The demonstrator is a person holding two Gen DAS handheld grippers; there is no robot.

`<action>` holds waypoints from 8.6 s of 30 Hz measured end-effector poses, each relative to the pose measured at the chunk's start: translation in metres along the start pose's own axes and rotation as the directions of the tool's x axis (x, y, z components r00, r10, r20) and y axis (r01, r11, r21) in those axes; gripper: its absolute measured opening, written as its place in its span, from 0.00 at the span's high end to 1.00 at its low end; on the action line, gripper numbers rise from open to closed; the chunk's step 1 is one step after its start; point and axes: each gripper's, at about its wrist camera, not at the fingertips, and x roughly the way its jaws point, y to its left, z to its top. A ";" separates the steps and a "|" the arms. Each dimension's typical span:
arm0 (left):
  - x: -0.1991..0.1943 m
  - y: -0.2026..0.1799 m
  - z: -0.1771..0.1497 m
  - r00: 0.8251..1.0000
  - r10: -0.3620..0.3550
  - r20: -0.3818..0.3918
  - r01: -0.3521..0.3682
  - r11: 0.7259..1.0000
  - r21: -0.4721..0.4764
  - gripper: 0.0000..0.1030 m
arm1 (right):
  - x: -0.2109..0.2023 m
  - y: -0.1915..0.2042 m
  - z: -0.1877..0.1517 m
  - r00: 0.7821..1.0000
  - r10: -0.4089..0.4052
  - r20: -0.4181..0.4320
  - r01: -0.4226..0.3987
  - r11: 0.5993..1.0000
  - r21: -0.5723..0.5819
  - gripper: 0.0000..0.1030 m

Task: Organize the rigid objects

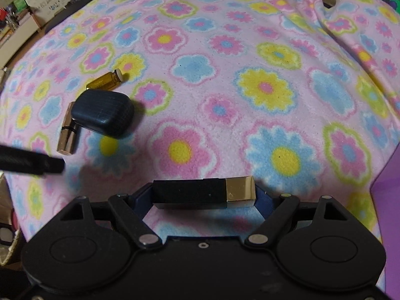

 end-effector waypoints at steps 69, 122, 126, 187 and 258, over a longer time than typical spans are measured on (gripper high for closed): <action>-0.016 0.325 -0.156 0.996 0.064 0.064 -0.004 0.742 -0.670 0.34 | -0.058 0.276 -0.022 0.982 0.181 -0.046 -0.187 0.938 -0.294 0.20; 0.067 0.373 -0.208 0.989 -0.133 -0.059 0.035 0.612 -0.790 0.20 | 0.050 0.461 -0.108 0.933 0.091 -0.348 -0.223 0.906 -0.359 0.19; 0.069 0.371 -0.208 0.989 -0.135 -0.065 0.032 0.616 -0.787 0.20 | 0.048 0.460 -0.110 0.931 0.093 -0.353 -0.227 0.905 -0.360 0.19; 0.075 0.318 -0.188 0.967 -0.235 -0.097 0.118 0.753 -0.647 0.20 | 0.013 0.181 0.024 0.975 -0.218 -0.038 0.216 0.976 -0.038 0.09; 0.006 -0.037 0.101 0.975 -0.224 -0.012 0.210 0.929 -0.306 0.14 | 0.012 0.020 -0.008 0.996 -0.025 0.083 0.038 0.986 -0.165 0.13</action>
